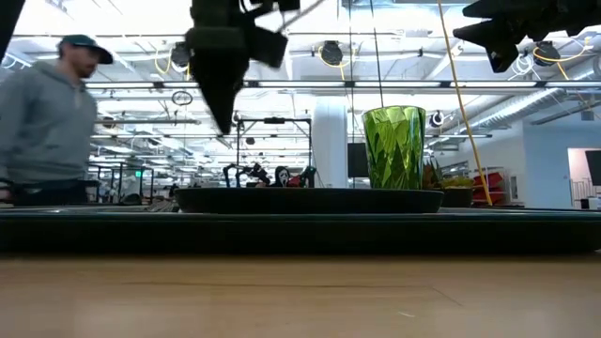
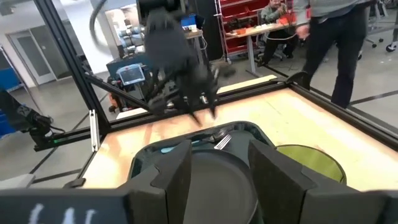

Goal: Pick and place plate/cup/fork/spoon on tray
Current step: Adjust the pink fork

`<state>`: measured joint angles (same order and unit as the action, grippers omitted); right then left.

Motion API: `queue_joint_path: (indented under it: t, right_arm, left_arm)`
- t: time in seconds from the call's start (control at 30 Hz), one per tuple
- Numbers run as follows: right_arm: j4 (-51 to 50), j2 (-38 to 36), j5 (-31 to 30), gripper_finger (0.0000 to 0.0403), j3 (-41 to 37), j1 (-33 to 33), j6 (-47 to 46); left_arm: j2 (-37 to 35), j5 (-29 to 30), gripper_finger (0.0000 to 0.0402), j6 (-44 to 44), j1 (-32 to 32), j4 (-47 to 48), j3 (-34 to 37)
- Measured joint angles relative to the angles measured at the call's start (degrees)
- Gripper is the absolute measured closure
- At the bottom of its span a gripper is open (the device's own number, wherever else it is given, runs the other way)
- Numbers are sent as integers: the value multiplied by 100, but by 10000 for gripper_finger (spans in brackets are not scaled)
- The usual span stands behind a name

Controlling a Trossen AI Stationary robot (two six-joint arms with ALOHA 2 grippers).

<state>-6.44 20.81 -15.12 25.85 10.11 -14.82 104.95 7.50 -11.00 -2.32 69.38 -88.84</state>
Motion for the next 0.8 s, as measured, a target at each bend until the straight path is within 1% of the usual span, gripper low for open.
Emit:
queue_joint_path:
  t: [0.1,0.17,0.23,0.33,0.43,0.63,0.67,0.73,0.8]
  right_arm:
    - [14,47,-4,252,2,0,-75]
    - [12,57,-2,252,1,0,-82]
    - [18,77,-4,252,2,0,-82]
    - [9,122,-4,252,0,0,-82]
    - [11,148,-2,252,1,0,-69]
    - [18,190,-7,252,0,0,-60]
    - [25,191,-4,252,1,0,-61]
    - [37,202,-7,252,1,0,-93]
    - [55,202,-4,252,2,0,-99]
  left_arm:
    - [-365,680,240,-412,15,-108,0]
    - [-620,930,241,-529,4,-284,83]
    - [-848,1009,240,-549,28,-467,260]
    - [-1222,1009,240,-545,154,-899,710]
    - [-1539,625,240,-524,358,-1493,1276]
    - [-2008,-651,241,-345,835,-3023,2356]
    - [-2067,-765,241,-327,904,-3238,2482]
    - [-2169,-831,241,-324,996,-3315,2660]
    - [-2183,-839,241,-295,1031,-3399,2682]
